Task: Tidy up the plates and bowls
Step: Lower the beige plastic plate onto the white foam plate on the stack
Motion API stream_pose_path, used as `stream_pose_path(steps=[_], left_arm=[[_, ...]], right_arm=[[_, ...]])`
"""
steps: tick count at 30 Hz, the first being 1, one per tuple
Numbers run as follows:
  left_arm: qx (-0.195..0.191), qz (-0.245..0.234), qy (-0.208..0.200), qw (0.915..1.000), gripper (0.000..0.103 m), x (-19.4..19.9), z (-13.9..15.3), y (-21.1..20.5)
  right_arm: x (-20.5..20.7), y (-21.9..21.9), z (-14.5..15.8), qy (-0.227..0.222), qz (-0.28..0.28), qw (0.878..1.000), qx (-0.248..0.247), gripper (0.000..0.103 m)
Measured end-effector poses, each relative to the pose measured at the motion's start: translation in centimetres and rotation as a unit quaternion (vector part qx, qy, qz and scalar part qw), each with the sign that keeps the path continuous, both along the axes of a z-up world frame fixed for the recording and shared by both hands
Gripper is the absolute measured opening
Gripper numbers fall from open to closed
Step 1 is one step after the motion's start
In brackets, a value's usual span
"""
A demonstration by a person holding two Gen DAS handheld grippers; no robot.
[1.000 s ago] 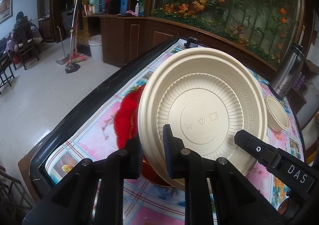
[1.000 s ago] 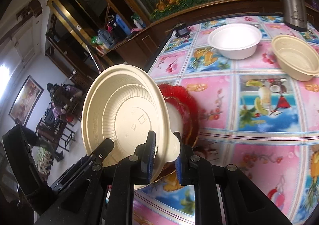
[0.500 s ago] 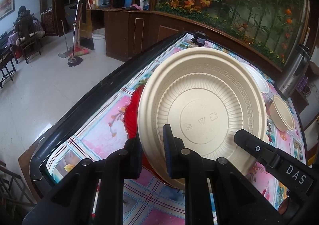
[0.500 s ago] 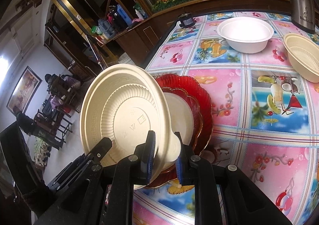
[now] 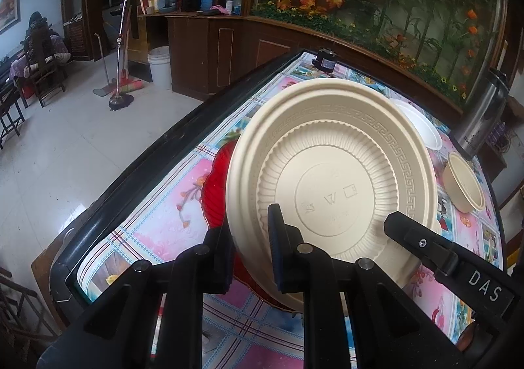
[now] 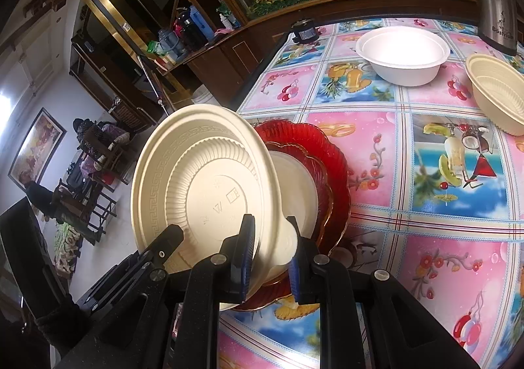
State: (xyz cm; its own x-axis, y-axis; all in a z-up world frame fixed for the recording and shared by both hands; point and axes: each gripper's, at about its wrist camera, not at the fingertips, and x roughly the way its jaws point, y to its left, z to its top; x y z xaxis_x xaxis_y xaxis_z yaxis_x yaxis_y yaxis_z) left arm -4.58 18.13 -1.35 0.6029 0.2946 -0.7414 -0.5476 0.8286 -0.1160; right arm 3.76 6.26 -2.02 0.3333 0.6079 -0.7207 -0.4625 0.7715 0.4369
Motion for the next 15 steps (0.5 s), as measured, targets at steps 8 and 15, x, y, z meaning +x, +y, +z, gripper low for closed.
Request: stream_pose_path(steps=[8,15], left_arm=[[0.003,-0.005,0.014,0.9999,0.016,0.71,-0.03,0.18],[0.002,-0.007,0.027,0.9996,0.017,0.98,-0.34,0.18]], right_arm=[[0.54,0.16,-0.13,0.013,-0.001,1.000,0.000,0.018],[0.86,0.38,-0.59,0.022,-0.001,1.000,-0.006,0.018]])
